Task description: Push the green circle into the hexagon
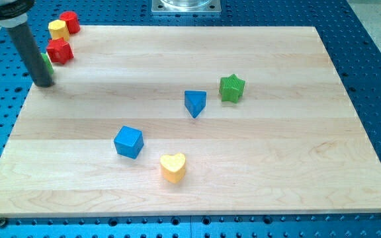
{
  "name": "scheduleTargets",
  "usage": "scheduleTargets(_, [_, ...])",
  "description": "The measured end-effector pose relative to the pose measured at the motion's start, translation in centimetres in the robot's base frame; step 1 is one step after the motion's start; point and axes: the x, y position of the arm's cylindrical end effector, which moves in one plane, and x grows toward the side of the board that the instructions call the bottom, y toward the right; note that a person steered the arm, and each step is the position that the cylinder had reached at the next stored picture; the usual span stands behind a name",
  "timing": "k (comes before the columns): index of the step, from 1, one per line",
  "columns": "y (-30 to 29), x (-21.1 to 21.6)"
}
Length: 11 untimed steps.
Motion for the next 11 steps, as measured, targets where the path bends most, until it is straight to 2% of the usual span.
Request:
scheduleTargets(1, [-0.2, 3.9])
scheduleTargets(2, [-1.7, 4.9])
scheduleTargets(3, [-1.8, 1.5])
scheduleTargets(4, [-1.8, -4.6])
scheduleTargets(7, [-0.7, -7.1])
scheduleTargets(8, [2.0, -4.3])
scheduleTargets(9, [9.0, 0.5])
scheduleTargets(11, [35.3, -0.5])
